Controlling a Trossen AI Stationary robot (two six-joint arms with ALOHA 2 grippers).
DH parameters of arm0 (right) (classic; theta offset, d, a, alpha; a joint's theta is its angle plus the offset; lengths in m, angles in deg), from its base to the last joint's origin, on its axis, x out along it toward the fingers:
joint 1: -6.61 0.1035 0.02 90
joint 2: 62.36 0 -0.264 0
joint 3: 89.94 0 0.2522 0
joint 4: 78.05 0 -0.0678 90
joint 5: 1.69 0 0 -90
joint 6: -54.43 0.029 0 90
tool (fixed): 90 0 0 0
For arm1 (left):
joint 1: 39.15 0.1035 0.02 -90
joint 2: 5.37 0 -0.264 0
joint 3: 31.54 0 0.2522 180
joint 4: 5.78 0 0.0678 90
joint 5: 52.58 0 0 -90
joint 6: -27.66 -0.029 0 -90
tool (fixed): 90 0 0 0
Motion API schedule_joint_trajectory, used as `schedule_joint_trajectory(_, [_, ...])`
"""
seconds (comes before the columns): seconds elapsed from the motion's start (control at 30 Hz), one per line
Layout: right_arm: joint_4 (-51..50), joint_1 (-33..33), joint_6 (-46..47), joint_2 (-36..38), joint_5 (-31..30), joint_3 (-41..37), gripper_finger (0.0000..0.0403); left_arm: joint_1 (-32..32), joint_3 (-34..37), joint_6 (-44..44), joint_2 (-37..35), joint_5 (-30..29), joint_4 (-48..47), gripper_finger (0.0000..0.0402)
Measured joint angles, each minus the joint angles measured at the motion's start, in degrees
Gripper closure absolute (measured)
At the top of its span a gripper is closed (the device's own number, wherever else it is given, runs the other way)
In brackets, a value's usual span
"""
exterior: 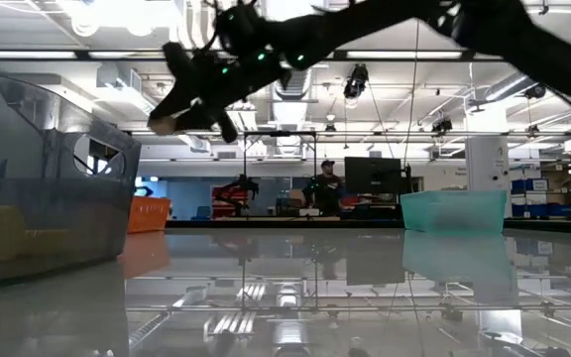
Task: Sort & place blocks by color
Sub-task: Put the brown block into the orange bin, then return to Home Position
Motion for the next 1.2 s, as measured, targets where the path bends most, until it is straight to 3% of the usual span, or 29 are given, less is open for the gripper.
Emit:
schedule_joint_trajectory(0.2, [0.4, -1.1, 3.2, -11.7, 1.5, 13.5, 0.028, 0.0, 0.0, 0.0, 0.0, 0.0, 0.0, 0.0233])
schedule_joint_trajectory(0.33, [6.4, -1.4, 6.0, -13.4, 1.3, 11.4, 0.028, 0.0, 0.0, -0.6, 0.0, 0.0, -0.5, 0.0233])
schedule_joint_trajectory(0.77, [6.4, -1.3, 3.9, -16.7, 1.2, 11.2, 0.025, 0.0, 0.1, -1.5, -1.5, -0.7, -0.4, 0.0233])
schedule_joint_trajectory(1.2, [6.0, -1.3, 3.8, -16.0, 1.7, 11.2, 0.0184, 0.0, 0.1, -1.4, -2.0, -1.4, -2.5, 0.0233])
